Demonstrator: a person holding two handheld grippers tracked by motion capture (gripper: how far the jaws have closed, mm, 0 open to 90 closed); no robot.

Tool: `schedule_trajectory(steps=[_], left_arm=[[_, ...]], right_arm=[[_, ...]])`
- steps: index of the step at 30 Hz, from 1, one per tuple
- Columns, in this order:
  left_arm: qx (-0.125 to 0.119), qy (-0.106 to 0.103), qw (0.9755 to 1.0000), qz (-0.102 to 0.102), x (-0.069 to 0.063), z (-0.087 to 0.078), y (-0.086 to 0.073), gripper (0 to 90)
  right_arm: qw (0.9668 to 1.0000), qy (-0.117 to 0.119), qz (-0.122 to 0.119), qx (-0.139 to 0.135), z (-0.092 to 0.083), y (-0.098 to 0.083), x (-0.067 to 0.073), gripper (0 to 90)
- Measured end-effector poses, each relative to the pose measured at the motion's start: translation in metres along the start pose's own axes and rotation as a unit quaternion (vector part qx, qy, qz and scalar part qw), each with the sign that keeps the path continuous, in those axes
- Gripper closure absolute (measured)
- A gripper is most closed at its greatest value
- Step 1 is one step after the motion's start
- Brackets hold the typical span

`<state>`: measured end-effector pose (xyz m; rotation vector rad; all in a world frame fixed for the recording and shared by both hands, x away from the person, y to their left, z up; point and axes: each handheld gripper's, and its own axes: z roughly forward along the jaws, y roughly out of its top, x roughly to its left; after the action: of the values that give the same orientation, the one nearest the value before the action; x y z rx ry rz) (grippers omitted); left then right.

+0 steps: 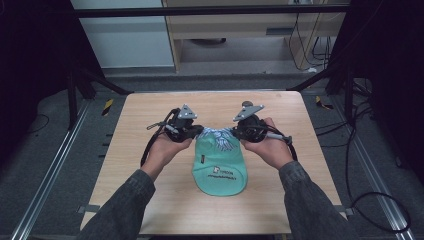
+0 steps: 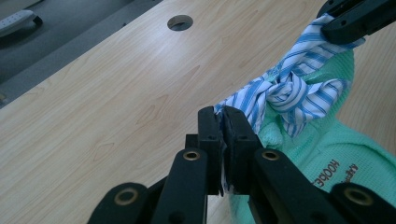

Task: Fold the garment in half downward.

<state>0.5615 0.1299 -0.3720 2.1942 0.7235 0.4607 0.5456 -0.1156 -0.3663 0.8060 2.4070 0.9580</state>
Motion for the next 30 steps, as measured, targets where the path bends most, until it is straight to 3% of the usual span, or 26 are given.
schedule_trajectory(steps=[14,30], left_arm=[[-0.011,0.009,0.9999,-0.001,0.003,-0.003,0.009,86.6],[-0.007,0.019,0.9997,0.016,0.000,0.001,0.022,86.7]], right_arm=[[1.0000,-0.007,-0.002,-0.003,-0.004,0.007,-0.003,84.4],[0.9998,-0.019,0.002,-0.004,-0.006,0.008,-0.012,84.4]])
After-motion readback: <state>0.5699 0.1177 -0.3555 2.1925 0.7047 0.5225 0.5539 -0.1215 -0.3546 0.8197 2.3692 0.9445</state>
